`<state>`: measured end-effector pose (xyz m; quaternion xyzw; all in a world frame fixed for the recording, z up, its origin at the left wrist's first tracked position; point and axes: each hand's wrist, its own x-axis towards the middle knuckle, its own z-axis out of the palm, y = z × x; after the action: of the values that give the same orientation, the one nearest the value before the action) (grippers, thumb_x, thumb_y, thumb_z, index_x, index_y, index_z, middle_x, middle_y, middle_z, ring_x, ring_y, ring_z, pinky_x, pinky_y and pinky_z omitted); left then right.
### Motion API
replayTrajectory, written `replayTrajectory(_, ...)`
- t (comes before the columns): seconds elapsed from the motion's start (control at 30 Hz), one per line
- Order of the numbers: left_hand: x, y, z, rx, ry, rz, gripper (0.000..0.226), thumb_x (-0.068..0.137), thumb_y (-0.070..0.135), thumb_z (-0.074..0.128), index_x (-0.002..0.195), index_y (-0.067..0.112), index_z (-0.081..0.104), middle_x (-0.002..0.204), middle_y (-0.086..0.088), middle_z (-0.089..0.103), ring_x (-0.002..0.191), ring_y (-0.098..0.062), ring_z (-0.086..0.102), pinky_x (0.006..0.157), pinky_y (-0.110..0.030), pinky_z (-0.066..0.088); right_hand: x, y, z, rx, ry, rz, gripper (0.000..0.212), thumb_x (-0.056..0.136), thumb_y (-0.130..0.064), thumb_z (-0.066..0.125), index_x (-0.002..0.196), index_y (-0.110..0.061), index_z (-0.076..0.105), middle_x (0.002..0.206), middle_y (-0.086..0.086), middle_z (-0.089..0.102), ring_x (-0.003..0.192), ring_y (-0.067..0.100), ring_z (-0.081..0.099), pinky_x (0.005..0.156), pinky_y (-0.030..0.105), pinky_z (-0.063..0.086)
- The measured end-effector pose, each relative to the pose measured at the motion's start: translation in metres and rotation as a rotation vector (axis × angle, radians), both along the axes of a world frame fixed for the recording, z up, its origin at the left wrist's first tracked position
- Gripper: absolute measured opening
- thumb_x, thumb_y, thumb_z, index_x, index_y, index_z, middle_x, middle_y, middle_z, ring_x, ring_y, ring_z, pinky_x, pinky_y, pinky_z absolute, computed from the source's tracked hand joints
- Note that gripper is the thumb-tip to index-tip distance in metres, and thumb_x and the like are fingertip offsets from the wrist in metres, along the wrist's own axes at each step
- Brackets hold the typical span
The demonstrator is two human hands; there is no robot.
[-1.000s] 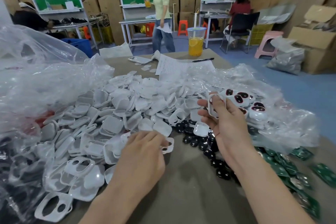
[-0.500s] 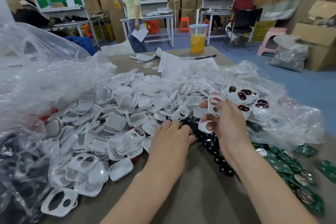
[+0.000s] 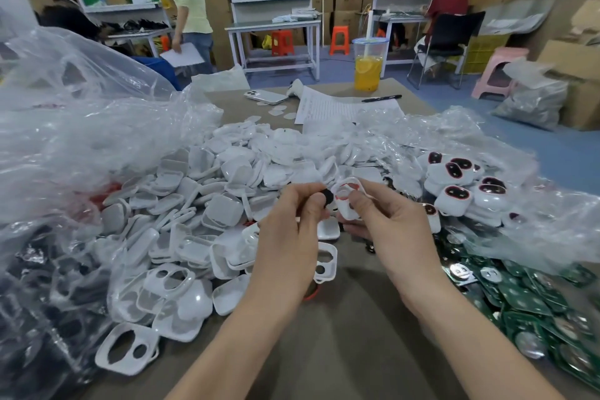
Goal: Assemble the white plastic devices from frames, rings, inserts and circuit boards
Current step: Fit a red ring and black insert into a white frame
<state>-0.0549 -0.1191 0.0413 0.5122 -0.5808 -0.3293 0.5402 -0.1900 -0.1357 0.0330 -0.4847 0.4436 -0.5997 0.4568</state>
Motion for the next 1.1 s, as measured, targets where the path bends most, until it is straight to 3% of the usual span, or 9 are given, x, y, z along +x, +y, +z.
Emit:
replayTrajectory(0.13,-0.001,-0.001,-0.003,-0.096,-0.073,0.057,0.015,0.098,0.024,0.063,0.092,0.037,0.068,0.1,0.018,0.064,0.093,0.006,0.062,0.077,-0.007,0.043,0.007,0.002,-0.005,-0.045,0.065,0.034,0.024,0.101,-0.015,0.058,0.118,-0.024,0.073,0.102,-0.009,0.077,0.102,0.011,0.072,0.092,0.039,0.058)
replayTrajectory(0.2,-0.001,-0.001,-0.003,-0.126,-0.045,0.092,0.02,0.095,0.022,0.068,0.088,0.04,0.07,0.103,0.02,0.057,0.096,0.005,0.061,0.081,-0.008,0.043,0.01,0.003,-0.007,-0.068,0.125,0.071,0.03,0.103,-0.013,0.054,0.118,-0.033,0.072,0.103,-0.009,0.076,0.104,0.009,0.07,0.096,0.041,0.056)
replayTrajectory(0.37,0.001,-0.003,-0.005,-0.117,-0.038,0.068,0.019,0.095,0.021,0.067,0.089,0.039,0.07,0.096,0.018,0.069,0.093,0.003,0.064,0.078,-0.012,0.046,0.013,0.007,-0.01,-0.103,0.233,0.124,0.036,0.104,-0.012,0.05,0.129,-0.032,0.066,0.115,-0.018,0.073,0.111,0.001,0.066,0.1,0.031,0.053)
replayTrajectory(0.5,0.0,-0.001,-0.005,-0.125,0.005,0.066,0.02,0.094,0.023,0.068,0.087,0.041,0.068,0.095,0.022,0.069,0.091,0.001,0.065,0.076,-0.013,0.048,0.011,0.007,-0.007,-0.111,0.191,0.13,0.036,0.104,-0.011,0.051,0.124,-0.035,0.067,0.116,-0.018,0.072,0.113,0.002,0.065,0.102,0.038,0.052)
replayTrajectory(0.6,0.0,-0.001,-0.005,-0.091,0.128,0.062,0.018,0.093,0.024,0.07,0.088,0.04,0.064,0.089,0.018,0.07,0.078,-0.003,0.067,0.064,-0.012,0.049,0.012,0.009,-0.007,-0.115,0.173,0.144,0.036,0.104,-0.008,0.05,0.124,-0.031,0.068,0.113,-0.015,0.074,0.111,0.004,0.067,0.1,0.041,0.053)
replayTrajectory(0.7,0.003,-0.002,-0.002,-0.051,0.201,0.006,0.021,0.093,0.026,0.072,0.101,0.041,0.059,0.095,0.019,0.07,0.076,-0.001,0.068,0.059,-0.007,0.047,0.011,0.008,-0.009,-0.11,0.158,0.124,0.034,0.103,-0.008,0.051,0.127,-0.026,0.068,0.109,-0.011,0.076,0.106,0.006,0.069,0.099,0.044,0.054)
replayTrajectory(0.8,0.008,-0.003,-0.001,-0.023,0.173,-0.073,0.025,0.094,0.028,0.07,0.113,0.039,0.058,0.098,0.023,0.07,0.084,0.003,0.067,0.065,-0.005,0.046,0.011,0.008,-0.009,-0.102,0.152,0.12,0.034,0.103,-0.009,0.052,0.128,-0.025,0.067,0.109,-0.01,0.076,0.107,0.008,0.07,0.098,0.046,0.054)
replayTrajectory(0.93,0.013,-0.006,-0.001,-0.007,0.132,-0.102,0.022,0.096,0.032,0.068,0.113,0.042,0.059,0.098,0.022,0.071,0.083,0.0,0.068,0.069,-0.008,0.047,0.011,0.006,-0.011,-0.117,0.166,0.131,0.034,0.103,-0.009,0.052,0.126,-0.029,0.068,0.107,-0.009,0.076,0.104,0.009,0.071,0.094,0.041,0.056)
replayTrajectory(1.1,0.011,-0.005,-0.002,-0.036,0.129,-0.089,0.016,0.098,0.028,0.066,0.109,0.039,0.062,0.096,0.022,0.07,0.074,0.001,0.068,0.062,-0.006,0.047,0.013,0.007,-0.011,-0.145,0.127,0.184,0.037,0.103,-0.008,0.052,0.121,-0.034,0.07,0.101,-0.003,0.077,0.098,0.011,0.073,0.081,0.021,0.057)
